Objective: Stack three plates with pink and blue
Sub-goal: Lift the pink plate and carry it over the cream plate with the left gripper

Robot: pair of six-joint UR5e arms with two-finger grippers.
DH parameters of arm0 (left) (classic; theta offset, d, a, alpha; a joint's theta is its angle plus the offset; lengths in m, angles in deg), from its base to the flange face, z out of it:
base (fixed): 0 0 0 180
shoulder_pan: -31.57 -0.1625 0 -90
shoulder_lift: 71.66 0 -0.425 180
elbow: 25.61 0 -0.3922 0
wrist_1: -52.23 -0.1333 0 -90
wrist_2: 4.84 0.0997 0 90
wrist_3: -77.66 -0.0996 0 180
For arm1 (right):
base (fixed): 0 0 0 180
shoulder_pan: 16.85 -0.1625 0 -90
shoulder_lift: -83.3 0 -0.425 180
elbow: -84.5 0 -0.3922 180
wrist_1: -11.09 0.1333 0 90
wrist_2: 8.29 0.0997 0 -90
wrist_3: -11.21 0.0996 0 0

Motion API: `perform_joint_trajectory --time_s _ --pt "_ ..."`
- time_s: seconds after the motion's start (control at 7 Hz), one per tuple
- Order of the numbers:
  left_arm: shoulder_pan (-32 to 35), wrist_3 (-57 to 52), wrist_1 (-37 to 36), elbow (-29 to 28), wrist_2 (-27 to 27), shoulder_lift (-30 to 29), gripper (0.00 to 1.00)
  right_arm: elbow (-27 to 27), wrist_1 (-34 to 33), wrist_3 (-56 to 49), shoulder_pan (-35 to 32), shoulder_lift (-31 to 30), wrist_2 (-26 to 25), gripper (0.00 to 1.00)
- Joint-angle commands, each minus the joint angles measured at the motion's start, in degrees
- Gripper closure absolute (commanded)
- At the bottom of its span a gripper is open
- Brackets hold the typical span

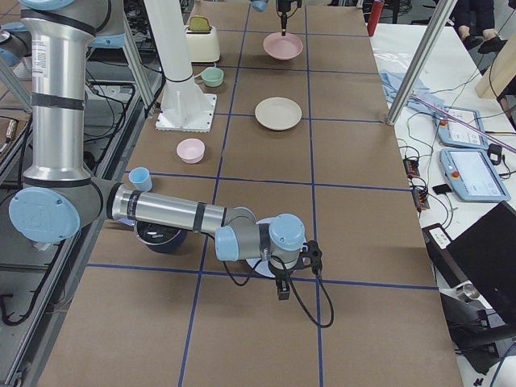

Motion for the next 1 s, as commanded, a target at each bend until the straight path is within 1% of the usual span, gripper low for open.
perform_joint_trajectory --time_s 0.0,0.14,0.29,0.43,0.57,0.71,0.86 --pt "2.29 12.05 -1.3 2.04 -4.72 -5.58 1.0 6.69 8.37 0.12 1.41 0.4 0.1 0.0" --pt "1.85 21.91 -1.3 3.09 -4.63 -10.41 1.0 6.7 8.99 0.12 2.99 0.32 0.45 0.0" --pt "-0.94 27.4 -1.3 5.11 -3.41 -12.55 1.0 6.7 10.39 0.21 5.88 0.32 0.45 0.0" --pt "-4.1 32.94 -1.3 7.91 -1.13 -13.18 1.0 6.88 10.93 0.21 7.12 0.32 0.36 0.0" --pt "-6.48 37.43 -1.39 10.03 -0.76 -14.4 1.0 7.58 11.02 0.12 7.48 0.32 0.36 0.0" --pt "-7.89 39.13 -1.48 10.31 -0.58 -15.46 1.0 8.54 10.94 0.21 8.1 0.4 0.45 0.14" --pt "-8.17 39.41 -1.48 10.31 0.72 -15.82 1.0 8.64 10.85 0.29 8.1 0.4 0.54 0.49"
